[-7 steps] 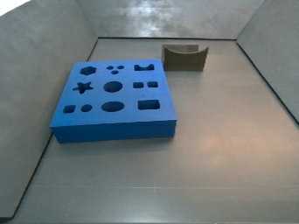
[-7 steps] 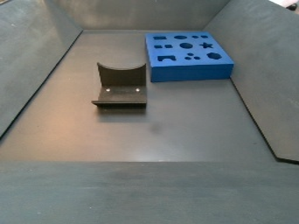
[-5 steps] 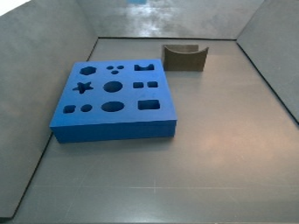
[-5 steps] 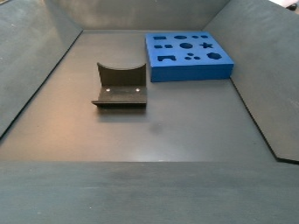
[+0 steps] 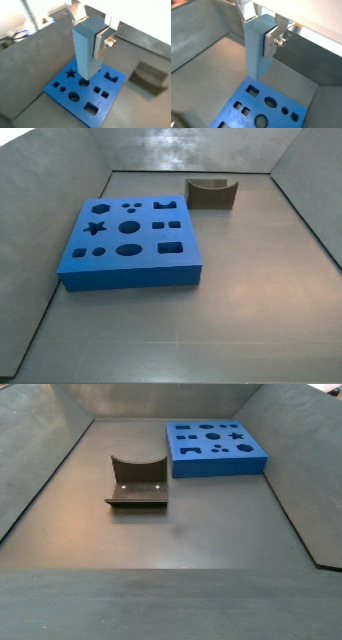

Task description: Insert the rectangle object.

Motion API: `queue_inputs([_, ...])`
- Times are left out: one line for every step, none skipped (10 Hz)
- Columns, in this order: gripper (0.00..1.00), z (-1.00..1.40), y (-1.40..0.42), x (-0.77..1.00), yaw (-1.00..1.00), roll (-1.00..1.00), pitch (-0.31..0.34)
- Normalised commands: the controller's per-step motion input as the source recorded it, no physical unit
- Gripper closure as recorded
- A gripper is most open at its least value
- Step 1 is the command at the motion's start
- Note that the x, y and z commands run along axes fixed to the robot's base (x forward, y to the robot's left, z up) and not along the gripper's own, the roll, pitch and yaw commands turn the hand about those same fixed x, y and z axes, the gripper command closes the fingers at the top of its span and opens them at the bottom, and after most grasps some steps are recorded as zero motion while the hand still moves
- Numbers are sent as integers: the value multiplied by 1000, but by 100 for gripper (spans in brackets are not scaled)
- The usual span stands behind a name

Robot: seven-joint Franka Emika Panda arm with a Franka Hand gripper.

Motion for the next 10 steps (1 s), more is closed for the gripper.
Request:
queue_inputs([100, -749, 0, -49, -1000, -26, -54])
queue_inputs([100, -791, 0, -54, -1000, -14, -49])
queue_inputs([100, -809, 0, -57, -1000, -11, -46])
queue_inputs([100, -809, 0, -57, -1000, -10, -44])
queue_inputs([100, -820, 0, -54, -1000, -7, -40])
queue_inputs([100, -837, 0, -51, -1000, -4, -36])
queue_inputs([100, -851, 0, -49, -1000, 0, -36])
queue_inputs([100, -609, -40, 0, -923, -63, -34])
queue_inputs([100, -517, -109, 94, -706, -114, 0])
queue_inputs([100, -549, -106, 360, -523, -140, 34])
